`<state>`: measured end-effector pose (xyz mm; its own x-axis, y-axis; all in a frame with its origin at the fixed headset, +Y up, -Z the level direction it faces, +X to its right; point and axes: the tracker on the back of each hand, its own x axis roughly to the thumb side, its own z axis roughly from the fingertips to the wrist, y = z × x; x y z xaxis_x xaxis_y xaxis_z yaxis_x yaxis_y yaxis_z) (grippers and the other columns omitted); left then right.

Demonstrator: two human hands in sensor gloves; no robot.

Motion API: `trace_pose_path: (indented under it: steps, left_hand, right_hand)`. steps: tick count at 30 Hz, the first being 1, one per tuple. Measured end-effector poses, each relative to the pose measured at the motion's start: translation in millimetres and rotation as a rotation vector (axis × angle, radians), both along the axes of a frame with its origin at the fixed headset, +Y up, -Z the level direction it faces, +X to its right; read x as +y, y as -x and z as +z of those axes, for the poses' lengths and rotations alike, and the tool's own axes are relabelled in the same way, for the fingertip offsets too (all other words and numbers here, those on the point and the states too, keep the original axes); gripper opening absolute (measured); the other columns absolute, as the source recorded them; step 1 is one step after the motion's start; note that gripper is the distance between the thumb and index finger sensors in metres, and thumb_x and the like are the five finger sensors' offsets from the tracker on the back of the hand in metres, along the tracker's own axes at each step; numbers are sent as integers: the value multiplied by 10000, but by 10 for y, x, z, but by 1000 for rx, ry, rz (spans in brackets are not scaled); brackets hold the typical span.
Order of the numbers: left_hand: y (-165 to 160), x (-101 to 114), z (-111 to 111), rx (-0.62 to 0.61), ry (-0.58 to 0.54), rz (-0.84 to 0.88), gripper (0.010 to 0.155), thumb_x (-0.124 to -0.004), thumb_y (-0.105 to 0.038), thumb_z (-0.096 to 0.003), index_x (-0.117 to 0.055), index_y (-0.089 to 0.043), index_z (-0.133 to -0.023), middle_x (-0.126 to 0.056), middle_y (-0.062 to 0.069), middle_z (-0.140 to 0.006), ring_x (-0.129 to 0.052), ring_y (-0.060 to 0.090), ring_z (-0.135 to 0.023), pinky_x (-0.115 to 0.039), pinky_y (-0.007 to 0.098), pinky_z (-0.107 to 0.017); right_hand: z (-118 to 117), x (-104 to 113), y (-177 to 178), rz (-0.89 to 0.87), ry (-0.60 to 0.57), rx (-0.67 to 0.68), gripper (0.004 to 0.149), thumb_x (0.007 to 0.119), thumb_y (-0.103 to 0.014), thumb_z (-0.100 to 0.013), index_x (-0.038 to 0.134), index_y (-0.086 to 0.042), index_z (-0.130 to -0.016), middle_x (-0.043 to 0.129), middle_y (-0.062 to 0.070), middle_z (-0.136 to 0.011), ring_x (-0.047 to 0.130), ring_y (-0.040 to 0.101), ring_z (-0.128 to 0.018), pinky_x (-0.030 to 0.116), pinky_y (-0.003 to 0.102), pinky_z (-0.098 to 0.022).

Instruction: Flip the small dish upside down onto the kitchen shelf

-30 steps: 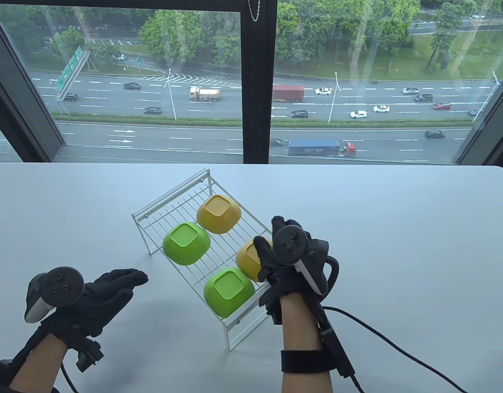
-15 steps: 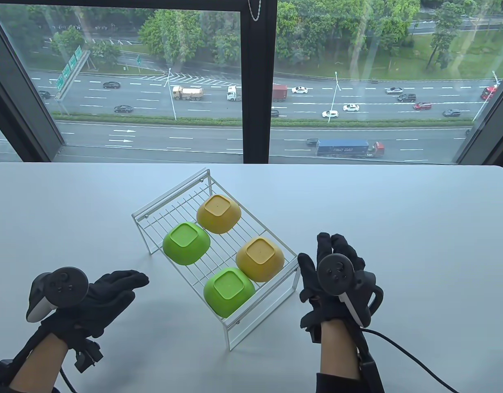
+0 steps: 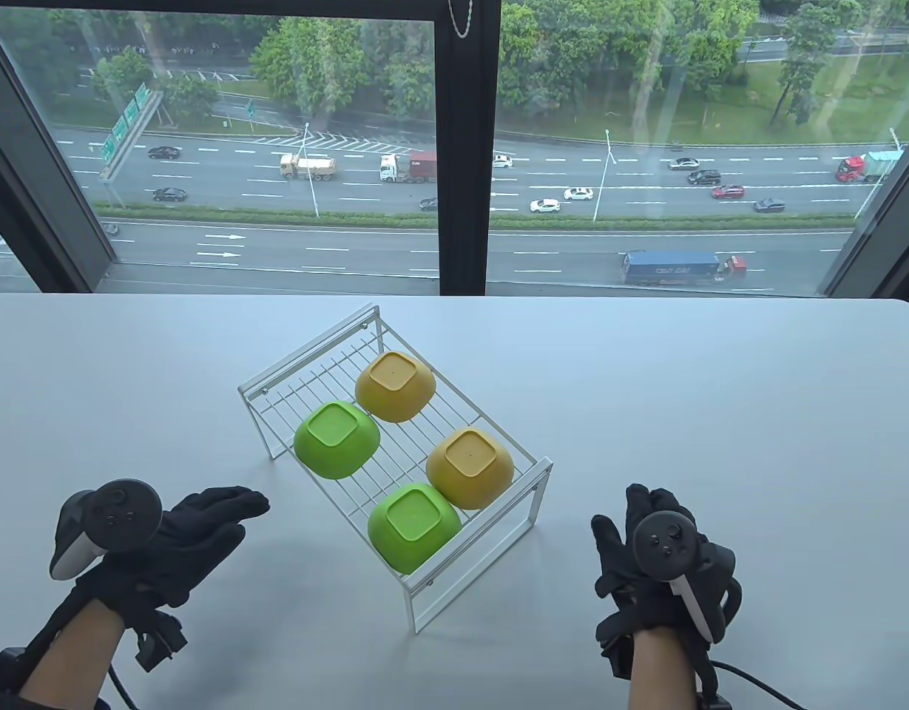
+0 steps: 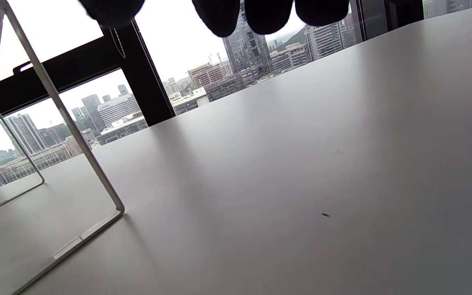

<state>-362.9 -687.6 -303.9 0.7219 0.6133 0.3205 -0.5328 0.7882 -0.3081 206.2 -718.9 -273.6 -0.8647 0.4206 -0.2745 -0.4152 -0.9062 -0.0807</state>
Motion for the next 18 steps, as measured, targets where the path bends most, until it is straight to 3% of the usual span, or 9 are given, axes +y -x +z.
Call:
trace_pose_path:
  steps: [5,10,13,18]
  left_hand:
    - [32,113,12,29,-48,-12,645,-590,-559,-459,-710,-321,-1047,-675,35,-1143,-734,322,-971,-684,601,-721]
    - [-17,235,26,30,-113,-53,644,-591,-560,-458,-717,-324,-1044,-683,31,-1142,-739,318,-972,-686,600,-723]
    - [4,243,-7,63,-127,-23,645,-594,-558,-458,-723,-318,-1043,-690,37,-1138,-743,319,-969,-687,602,-722]
    - [49,154,-27,59,-60,-98,643,-582,-562,-464,-703,-327,-1049,-674,26,-1145,-736,315,-974,-683,597,-727]
  right_hand:
    - [-44,-81,-12,-94,110,43,756,631,-620,-503,460,-208,-1113,376,168,-1179,403,452,-1045,375,693,-723]
    - [-64,-48,-134,-199,-51,28,719,633,-619,-495,531,-226,-1088,496,131,-1153,524,413,-1019,440,670,-720]
    - [-82,-58,-190,-240,-70,20,718,637,-611,-497,532,-218,-1089,491,140,-1151,515,418,-1019,427,675,-720]
    - [-101,-74,-161,-228,-45,58,724,634,-616,-501,522,-219,-1095,476,145,-1158,498,425,-1023,417,678,-720]
